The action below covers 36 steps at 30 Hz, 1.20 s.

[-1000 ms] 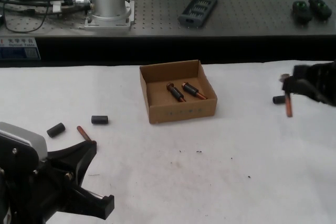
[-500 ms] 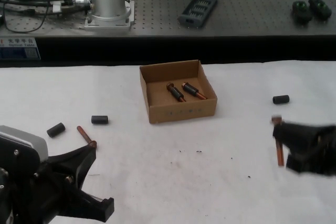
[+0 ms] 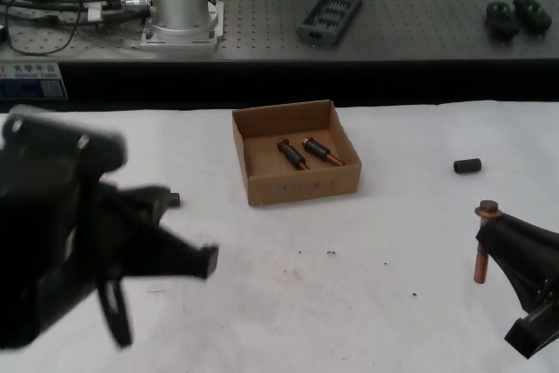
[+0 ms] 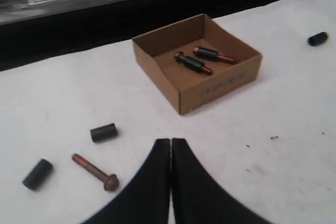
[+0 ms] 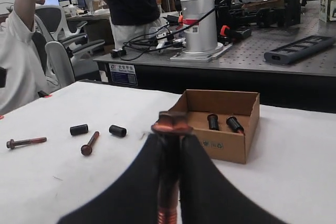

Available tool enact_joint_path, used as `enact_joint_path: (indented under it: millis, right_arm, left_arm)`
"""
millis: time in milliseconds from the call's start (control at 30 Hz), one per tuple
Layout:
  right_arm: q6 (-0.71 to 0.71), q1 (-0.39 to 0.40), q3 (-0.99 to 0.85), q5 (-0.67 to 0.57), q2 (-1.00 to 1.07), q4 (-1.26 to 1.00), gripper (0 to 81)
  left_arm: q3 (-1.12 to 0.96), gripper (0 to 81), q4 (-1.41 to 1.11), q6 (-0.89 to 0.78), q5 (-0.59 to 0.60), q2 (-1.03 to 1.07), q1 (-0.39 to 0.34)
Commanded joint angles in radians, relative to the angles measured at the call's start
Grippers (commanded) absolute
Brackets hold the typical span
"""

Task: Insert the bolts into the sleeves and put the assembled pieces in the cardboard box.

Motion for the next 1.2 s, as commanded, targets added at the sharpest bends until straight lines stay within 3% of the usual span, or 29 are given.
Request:
enact_joint_path:
  millis: [0, 267, 467, 667, 800, 1167]
  right_arm:
    - [0.042, 0.001, -0.007, 0.024, -0.005, -0.061, 6.6]
    - [0.042, 0.001, -0.007, 0.024, -0.005, -0.061, 6.6]
    - [0.042, 0.001, -0.007, 0.024, -0.005, -0.061, 6.6]
    - [0.042, 0.001, -0.007, 0.024, -0.005, -0.061, 6.6]
    - [0.042, 0.001, -0.007, 0.024, -0.005, -0.061, 6.6]
    - [0.037, 0.001, -0.007, 0.025, -0.005, -0.069, 6.6]
  left_arm:
    - [-0.131, 0.6, 0.109, 0.091, -0.084, 0.098, 0.018]
    - [-0.402, 0.6, 0.408, 0.346, -0.091, 0.364, 0.158]
    - [-0.534, 0.6, 0.499, 0.654, -0.091, 0.488, 0.266]
    - [-0.584, 0.6, 0.497, 0.995, -0.129, 0.543, 0.32]
    - [-0.608, 0.6, 0.497, 1.065, -0.204, 0.585, 0.364]
    - [-0.657, 0.6, 0.52, 1.059, -0.187, 0.725, 0.452]
